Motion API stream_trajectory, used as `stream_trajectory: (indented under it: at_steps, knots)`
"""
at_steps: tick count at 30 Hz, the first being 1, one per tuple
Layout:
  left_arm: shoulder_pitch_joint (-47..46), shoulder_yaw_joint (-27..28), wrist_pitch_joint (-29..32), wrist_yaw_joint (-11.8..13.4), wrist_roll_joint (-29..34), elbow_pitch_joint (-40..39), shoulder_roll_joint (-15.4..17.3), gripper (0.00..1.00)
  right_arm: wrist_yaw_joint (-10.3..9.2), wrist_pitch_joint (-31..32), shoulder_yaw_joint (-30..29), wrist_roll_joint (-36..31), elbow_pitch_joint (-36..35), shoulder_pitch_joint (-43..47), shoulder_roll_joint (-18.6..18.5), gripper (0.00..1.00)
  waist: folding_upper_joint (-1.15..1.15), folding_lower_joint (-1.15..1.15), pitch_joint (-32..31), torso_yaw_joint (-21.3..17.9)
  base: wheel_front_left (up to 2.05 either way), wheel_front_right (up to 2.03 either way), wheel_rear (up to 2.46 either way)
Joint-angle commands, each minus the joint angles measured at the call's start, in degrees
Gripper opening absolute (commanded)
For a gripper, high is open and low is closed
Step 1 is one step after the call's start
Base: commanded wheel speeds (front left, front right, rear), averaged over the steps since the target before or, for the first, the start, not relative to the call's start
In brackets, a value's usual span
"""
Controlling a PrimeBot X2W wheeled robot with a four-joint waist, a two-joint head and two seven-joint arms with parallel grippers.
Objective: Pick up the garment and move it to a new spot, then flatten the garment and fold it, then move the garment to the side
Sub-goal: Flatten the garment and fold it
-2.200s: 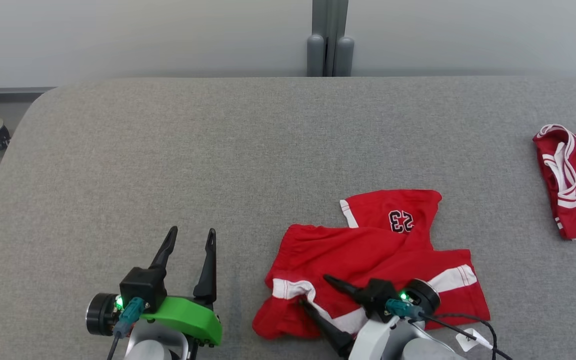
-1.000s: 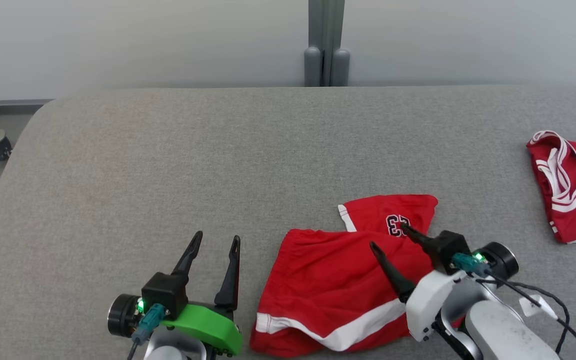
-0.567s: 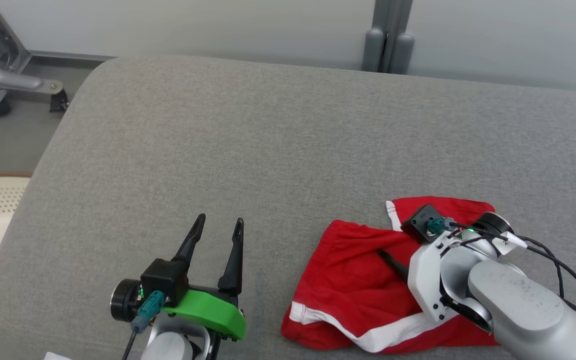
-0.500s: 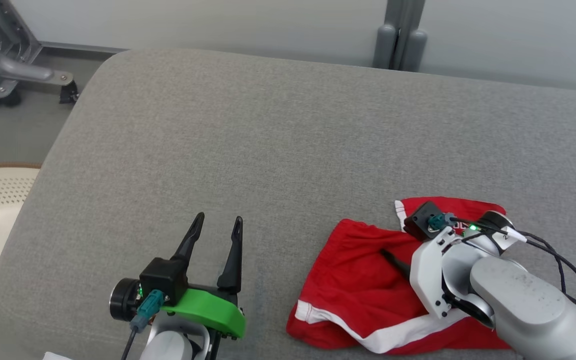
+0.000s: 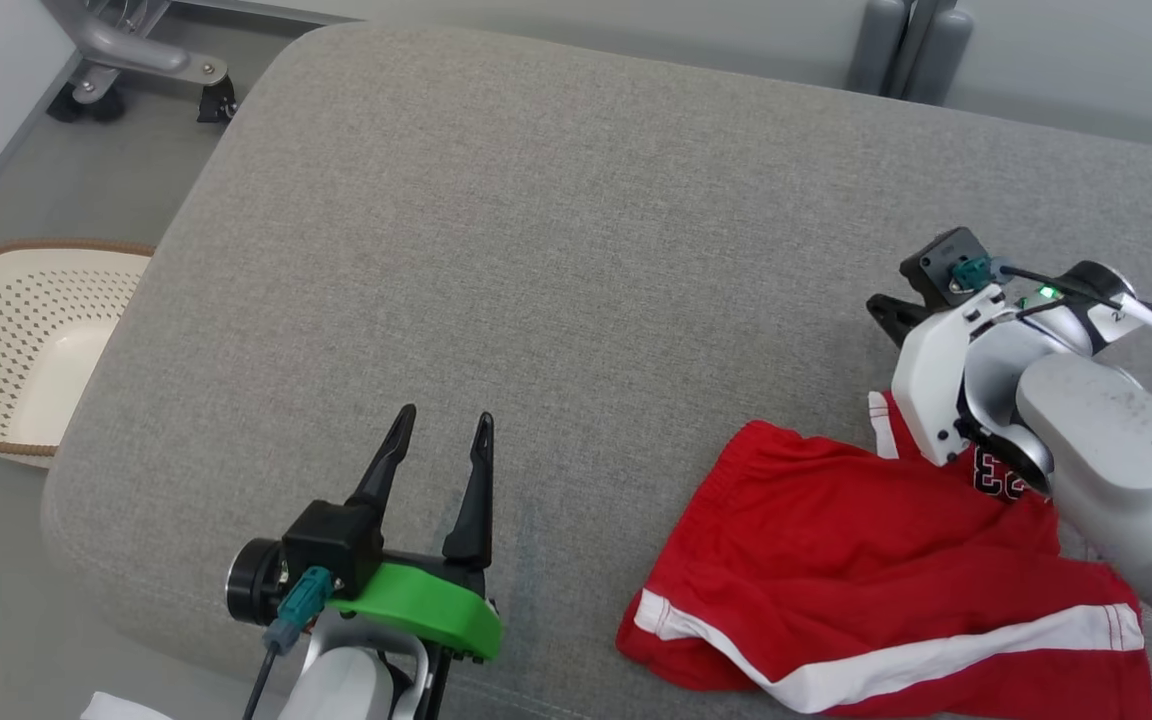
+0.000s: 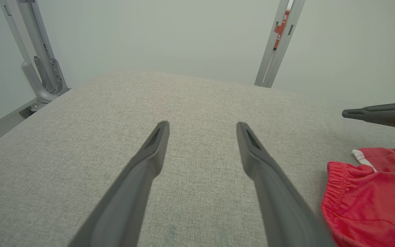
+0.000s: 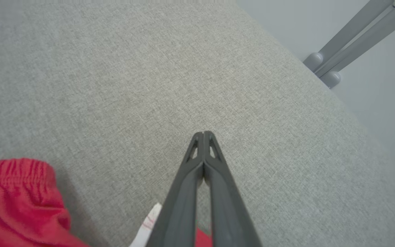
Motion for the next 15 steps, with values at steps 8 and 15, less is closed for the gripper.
stream_trajectory:
  at_steps: [8, 15]
  knots:
    - [-0.48, 0.01, -0.01, 1.01, -0.59, -0.72, 0.08, 1.00, -0.06, -4.01, 3.31, 2.48, -0.92, -2.03, -1.98, 0.00, 0.00, 0.00, 0.78, 0.67, 0.00, 0.00, 0.00]
    - [0.34, 1.13, -0.01, 0.61, 0.56, -0.45, 0.08, 1.00, -0.06, -4.03, 6.70, 9.50, -11.62, 2.08, -6.54, 1.00, 0.00, 0.00, -0.62, -2.54, 0.00, 0.00, 0.00]
